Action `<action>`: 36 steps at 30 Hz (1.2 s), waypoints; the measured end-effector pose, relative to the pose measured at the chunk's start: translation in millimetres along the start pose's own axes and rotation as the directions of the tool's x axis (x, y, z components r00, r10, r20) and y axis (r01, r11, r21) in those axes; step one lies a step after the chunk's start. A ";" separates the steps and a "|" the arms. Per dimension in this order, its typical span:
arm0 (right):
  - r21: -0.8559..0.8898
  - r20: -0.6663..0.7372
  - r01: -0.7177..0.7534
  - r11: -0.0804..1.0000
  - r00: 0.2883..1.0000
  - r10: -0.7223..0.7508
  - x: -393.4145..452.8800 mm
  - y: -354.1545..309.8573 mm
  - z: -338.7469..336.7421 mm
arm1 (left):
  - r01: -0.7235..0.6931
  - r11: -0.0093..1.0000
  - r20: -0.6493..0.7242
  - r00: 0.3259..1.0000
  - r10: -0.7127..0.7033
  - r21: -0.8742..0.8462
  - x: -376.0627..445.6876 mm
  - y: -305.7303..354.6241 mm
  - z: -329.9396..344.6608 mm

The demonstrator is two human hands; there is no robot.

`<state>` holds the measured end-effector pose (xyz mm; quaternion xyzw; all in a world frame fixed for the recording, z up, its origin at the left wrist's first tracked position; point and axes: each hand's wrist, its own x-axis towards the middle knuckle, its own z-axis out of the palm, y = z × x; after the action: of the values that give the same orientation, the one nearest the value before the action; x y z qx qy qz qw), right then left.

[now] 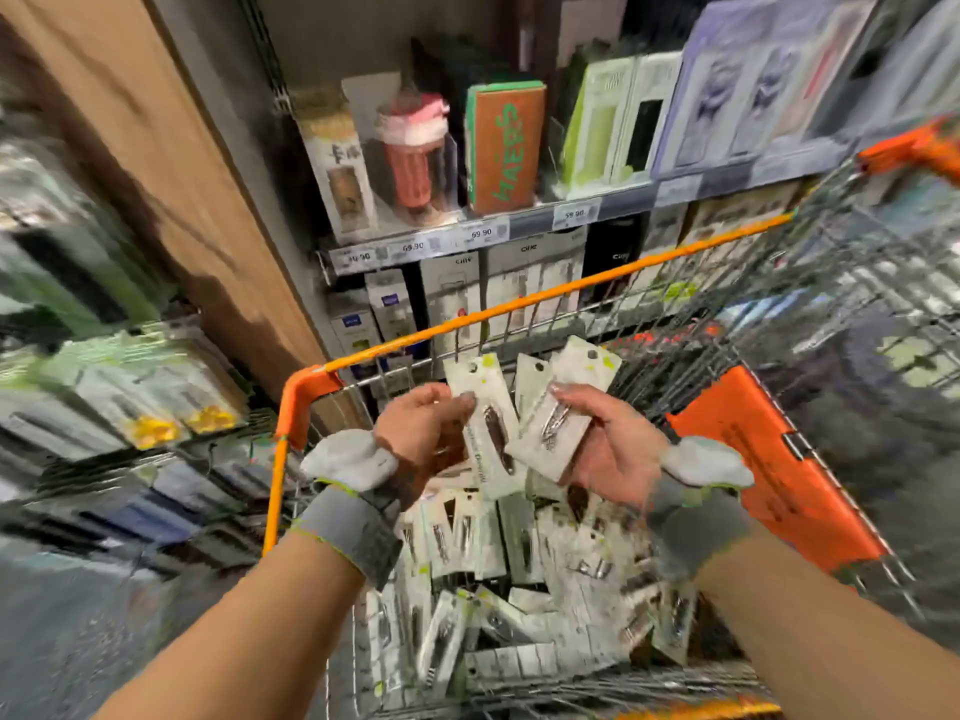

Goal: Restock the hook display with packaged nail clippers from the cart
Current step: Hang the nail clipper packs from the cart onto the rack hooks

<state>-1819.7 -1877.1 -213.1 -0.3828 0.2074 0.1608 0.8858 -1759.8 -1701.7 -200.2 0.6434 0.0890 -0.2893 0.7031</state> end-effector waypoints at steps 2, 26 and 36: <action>-0.007 0.000 0.065 0.998 0.998 -0.065 -13.2 -14.8 15.6 | -0.080 0.997 0.007 0.997 0.080 0.013 -19.2 23.3 0.5; -0.081 0.346 0.519 0.851 0.815 -0.464 -188.3 -86.6 343.0 | -0.757 0.633 -0.109 0.624 0.774 0.163 -283.6 259.7 -116.7; -0.048 0.409 0.608 0.793 0.736 -0.540 -215.4 -46.8 481.9 | -0.840 0.515 -0.038 0.517 0.855 0.170 -368.7 325.0 -228.2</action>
<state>-1866.9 -1575.9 220.3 -0.4676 -0.1093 -0.0336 0.8765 -1835.0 -1374.1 224.9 0.6647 -0.2146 0.1237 0.7048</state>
